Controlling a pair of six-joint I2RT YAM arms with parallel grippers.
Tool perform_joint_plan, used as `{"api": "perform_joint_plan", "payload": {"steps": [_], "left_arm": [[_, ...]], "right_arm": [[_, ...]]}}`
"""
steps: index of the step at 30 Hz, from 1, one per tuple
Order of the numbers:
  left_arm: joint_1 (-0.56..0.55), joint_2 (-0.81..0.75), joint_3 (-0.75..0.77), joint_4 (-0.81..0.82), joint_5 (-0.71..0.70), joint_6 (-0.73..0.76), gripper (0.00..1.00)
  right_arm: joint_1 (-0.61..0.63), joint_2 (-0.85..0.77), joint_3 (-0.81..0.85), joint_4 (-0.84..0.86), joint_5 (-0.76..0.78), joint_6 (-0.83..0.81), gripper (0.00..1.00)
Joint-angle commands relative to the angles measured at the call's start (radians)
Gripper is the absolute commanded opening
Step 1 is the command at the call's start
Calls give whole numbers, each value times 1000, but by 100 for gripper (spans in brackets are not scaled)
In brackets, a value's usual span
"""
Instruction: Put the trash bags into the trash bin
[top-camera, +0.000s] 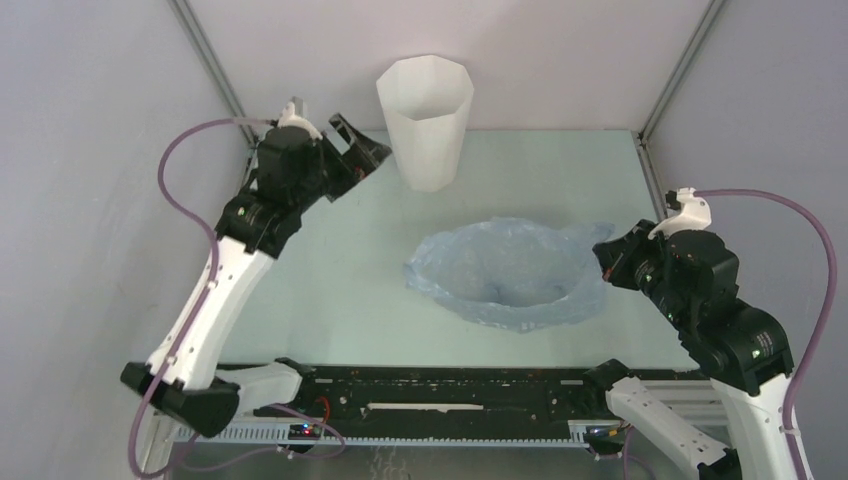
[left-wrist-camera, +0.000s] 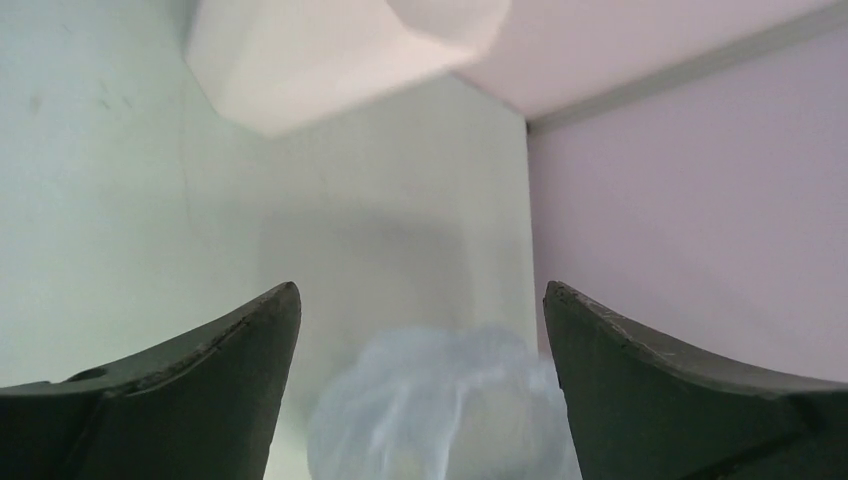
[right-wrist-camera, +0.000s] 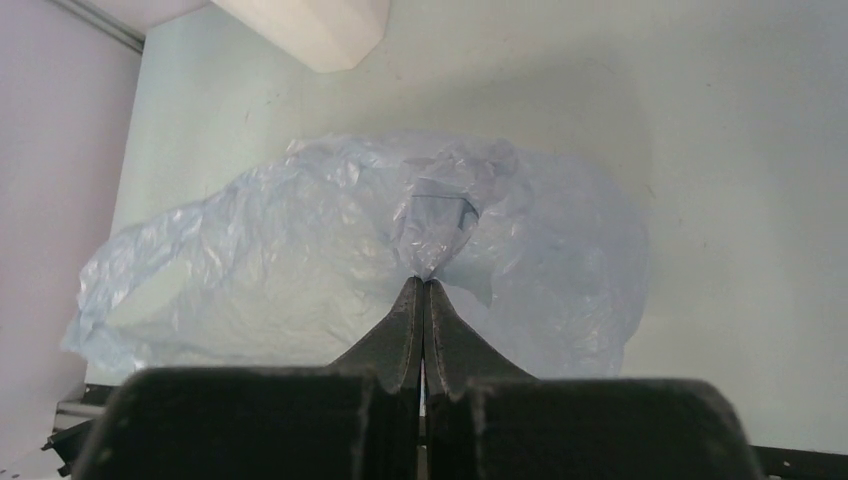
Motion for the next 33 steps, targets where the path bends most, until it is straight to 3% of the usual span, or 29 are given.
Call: {"api": "perform_joint_plan", "payload": {"steps": [1, 7, 14, 18, 28, 33], "left_arm": [[59, 187, 150, 22, -141, -34, 94], [97, 507, 409, 66, -103, -83, 90], [92, 804, 761, -22, -271, 43, 87], [88, 916, 889, -74, -346, 88, 78], [81, 981, 939, -86, -421, 144, 59], [79, 999, 956, -79, -393, 174, 42]], "right_arm": [[-3, 16, 59, -17, 79, -33, 0], [-4, 33, 83, -36, 110, -24, 0], [-5, 47, 123, -80, 165, -35, 0], [-5, 42, 124, -84, 184, -33, 0], [-7, 44, 115, -69, 204, -36, 0], [-7, 36, 105, -62, 202, -34, 0]]}}
